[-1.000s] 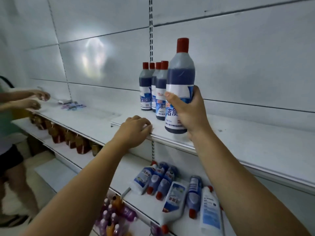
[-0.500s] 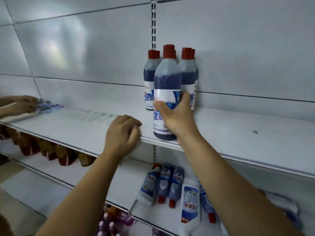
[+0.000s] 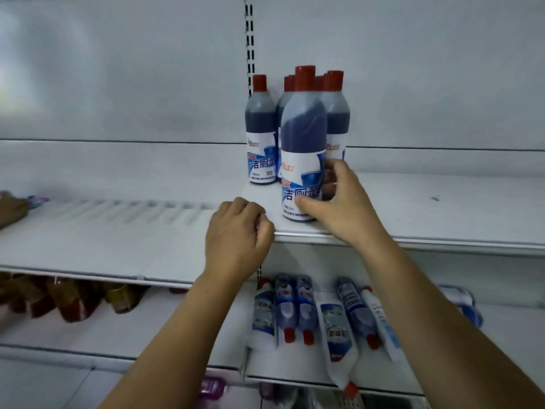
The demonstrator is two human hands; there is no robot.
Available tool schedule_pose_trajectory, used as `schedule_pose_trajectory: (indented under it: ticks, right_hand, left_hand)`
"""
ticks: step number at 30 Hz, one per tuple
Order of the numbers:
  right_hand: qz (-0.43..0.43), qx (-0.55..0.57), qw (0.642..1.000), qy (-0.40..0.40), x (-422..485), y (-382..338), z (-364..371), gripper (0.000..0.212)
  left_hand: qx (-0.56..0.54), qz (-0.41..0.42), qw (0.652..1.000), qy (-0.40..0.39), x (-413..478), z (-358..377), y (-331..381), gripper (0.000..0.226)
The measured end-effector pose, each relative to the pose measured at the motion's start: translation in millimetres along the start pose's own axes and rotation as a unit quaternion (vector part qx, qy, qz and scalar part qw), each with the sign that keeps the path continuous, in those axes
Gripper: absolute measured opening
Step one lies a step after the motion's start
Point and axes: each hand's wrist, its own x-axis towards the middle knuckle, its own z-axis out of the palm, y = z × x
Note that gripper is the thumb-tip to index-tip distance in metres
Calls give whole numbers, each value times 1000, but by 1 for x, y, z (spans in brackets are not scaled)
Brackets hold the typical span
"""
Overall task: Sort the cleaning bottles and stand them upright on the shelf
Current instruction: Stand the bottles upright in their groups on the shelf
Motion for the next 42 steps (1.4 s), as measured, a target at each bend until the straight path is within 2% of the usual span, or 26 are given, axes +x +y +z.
schedule_pose_trajectory:
  ticks: [9,14,18,23,27,30,34,37,42]
  right_hand:
    - [38,-95,991,80,26,-6,31,51]
    - [18,-177,975,137,31,-7,43,44]
    - [39,-237,962,128,38,-4,44,31]
    - [58,-311,945,83,46,0,46,32]
    - [24,-319,947,-40,34,4,38,19]
    - [-9,-302,949,-93,14,7,23,29]
    - [-34,-350,934,-60,-11,16,1,36]
    - [-40,-355,934,-18,-28,28,-23,36]
    - [-26,-357,934,15,-51,58,-82,32]
  left_hand:
    - [19,9,999,-41,1,-5,-2,34]
    - [21,4,999,-47,1,-4,-2,34]
    - [21,2,999,-49,2,-4,-2,33]
    - [24,-9,998,-64,3,-4,-2,35]
    - [17,-11,997,-74,3,-7,-1,38]
    - [15,-15,997,-69,2,-8,-1,37]
    - [9,-39,998,-57,1,-10,5,36]
    - [54,-66,992,-93,6,-16,20,29]
    - [124,-84,979,-136,6,-14,61,36]
